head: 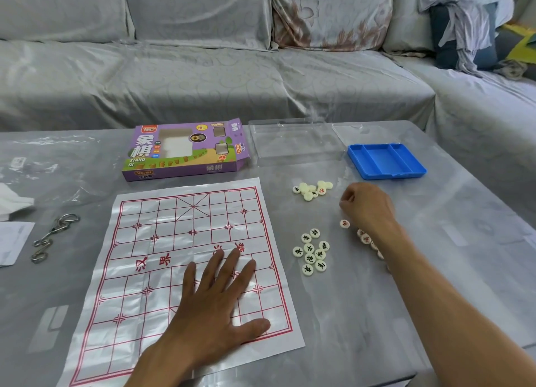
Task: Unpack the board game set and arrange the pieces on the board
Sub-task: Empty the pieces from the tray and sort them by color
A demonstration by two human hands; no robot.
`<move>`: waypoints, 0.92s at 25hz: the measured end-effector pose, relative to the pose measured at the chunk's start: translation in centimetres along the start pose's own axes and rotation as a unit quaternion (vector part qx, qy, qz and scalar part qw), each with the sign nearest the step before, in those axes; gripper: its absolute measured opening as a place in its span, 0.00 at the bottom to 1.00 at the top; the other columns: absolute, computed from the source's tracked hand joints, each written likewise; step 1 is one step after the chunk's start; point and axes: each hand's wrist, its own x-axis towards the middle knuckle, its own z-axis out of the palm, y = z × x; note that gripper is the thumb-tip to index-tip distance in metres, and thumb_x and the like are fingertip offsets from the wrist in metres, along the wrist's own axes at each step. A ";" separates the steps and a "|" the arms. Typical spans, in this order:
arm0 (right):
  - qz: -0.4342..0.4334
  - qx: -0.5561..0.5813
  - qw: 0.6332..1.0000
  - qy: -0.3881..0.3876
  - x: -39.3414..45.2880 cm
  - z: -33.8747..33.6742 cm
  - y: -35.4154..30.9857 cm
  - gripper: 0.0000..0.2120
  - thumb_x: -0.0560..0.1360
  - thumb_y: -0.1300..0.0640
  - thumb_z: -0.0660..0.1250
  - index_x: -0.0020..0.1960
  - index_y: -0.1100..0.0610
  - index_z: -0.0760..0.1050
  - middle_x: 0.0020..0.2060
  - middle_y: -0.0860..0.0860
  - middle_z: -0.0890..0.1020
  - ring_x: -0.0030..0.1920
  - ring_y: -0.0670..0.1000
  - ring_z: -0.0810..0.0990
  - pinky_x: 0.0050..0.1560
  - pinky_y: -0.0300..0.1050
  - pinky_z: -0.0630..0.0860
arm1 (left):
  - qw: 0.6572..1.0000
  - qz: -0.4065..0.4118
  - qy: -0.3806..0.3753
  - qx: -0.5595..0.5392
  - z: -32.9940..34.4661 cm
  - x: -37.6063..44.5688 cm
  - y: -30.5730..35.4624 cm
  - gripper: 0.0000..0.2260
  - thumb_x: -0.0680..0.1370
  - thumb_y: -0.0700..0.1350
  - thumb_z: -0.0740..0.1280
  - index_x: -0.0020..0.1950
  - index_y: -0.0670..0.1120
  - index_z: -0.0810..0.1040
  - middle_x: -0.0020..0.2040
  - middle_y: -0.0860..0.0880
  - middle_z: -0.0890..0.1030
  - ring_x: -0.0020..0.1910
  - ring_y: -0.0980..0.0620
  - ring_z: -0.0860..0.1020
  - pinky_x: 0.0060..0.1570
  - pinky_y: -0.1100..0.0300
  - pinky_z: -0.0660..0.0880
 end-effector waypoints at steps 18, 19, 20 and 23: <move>-0.045 0.169 0.984 -0.021 -0.1 1.6 -0.3 0.05 0.75 0.60 0.69 0.45 0.55 0.83 0.39 0.46 0.81 0.41 0.49 0.79 0.45 0.47 0.77 | 1.000 0.001 -0.015 0.000 -0.3 0.0 0.0 0.40 0.69 0.80 0.45 0.75 0.66 0.37 0.75 0.60 0.29 0.71 0.57 0.25 0.69 0.41 0.30; -0.046 0.166 0.985 -0.028 -0.2 1.5 -0.2 0.04 0.74 0.60 0.69 0.45 0.54 0.83 0.37 0.45 0.80 0.40 0.48 0.78 0.45 0.49 0.79 | 1.000 0.001 -0.029 0.007 -0.4 0.0 0.0 0.40 0.68 0.80 0.43 0.74 0.67 0.34 0.73 0.60 0.26 0.70 0.57 0.23 0.69 0.41 0.29; -0.056 0.151 0.987 -0.030 -0.4 1.5 -0.3 0.04 0.75 0.59 0.69 0.45 0.54 0.83 0.38 0.45 0.80 0.40 0.47 0.78 0.45 0.47 0.78 | 0.999 0.000 -0.039 0.010 -0.6 -0.1 0.1 0.40 0.67 0.80 0.41 0.74 0.67 0.33 0.72 0.61 0.25 0.70 0.57 0.22 0.69 0.41 0.28; -0.086 0.112 0.987 -0.079 -0.8 1.0 -1.0 0.03 0.73 0.58 0.71 0.42 0.52 0.83 0.39 0.45 0.82 0.40 0.45 0.78 0.42 0.39 0.74 | 0.999 -0.005 -0.040 0.001 -0.8 -0.1 0.2 0.41 0.65 0.81 0.39 0.74 0.67 0.34 0.73 0.61 0.26 0.70 0.57 0.23 0.69 0.41 0.29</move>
